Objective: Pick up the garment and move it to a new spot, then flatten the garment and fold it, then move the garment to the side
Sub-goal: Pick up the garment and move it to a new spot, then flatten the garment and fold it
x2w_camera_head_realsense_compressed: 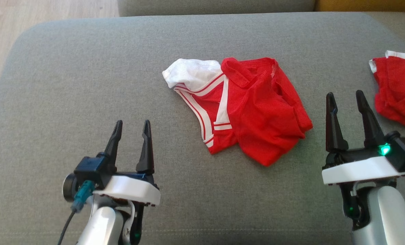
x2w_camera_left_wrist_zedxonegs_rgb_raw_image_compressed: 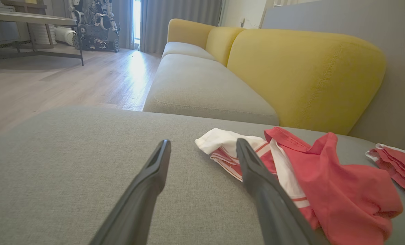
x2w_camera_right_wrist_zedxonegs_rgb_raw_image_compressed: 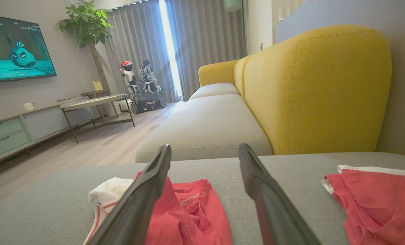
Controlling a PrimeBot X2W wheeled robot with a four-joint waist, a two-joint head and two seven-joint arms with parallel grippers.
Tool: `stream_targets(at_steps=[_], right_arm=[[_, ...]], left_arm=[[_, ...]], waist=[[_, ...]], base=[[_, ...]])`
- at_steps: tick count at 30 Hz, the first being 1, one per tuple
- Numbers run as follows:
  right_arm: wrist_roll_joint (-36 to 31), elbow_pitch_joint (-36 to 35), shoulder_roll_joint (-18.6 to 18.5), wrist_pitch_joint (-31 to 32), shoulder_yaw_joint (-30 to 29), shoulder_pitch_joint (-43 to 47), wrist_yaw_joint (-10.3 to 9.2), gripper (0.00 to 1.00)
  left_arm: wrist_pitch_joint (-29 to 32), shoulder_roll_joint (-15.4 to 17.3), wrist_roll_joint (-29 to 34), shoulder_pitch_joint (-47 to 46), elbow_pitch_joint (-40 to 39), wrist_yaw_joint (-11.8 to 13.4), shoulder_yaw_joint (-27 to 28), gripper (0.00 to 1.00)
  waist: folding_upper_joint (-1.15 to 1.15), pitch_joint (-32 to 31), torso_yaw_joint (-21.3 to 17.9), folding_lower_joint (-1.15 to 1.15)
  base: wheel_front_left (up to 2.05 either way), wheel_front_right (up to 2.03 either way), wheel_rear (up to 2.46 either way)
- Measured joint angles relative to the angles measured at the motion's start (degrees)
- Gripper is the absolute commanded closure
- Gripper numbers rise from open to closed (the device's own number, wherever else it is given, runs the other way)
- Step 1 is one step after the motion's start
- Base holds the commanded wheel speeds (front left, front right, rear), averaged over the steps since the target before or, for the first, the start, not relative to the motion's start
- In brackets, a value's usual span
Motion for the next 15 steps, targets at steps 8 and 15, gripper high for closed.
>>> stream_targets(at_steps=[8, 15], right_arm=[[0.1, 0.0, 0.0, 0.0, 0.0, 0.6, 0.00, 0.00], [0.3, 0.7, 0.0, 0.7, 1.8, 0.4, 0.00, 0.00]], left_arm=[[0.0, -0.4, 1.6, 0.5, -1.5, -1.5, 1.3, 0.00], [0.0, -0.4, 1.4, 0.5, -2.2, -1.5, 1.3, 0.00]], waist=[[0.00, 0.0, -0.4, 0.00], [0.00, 0.6, -0.3, 0.00]], base=[[0.00, 0.00, 0.00], [0.00, 0.00, 0.00]])
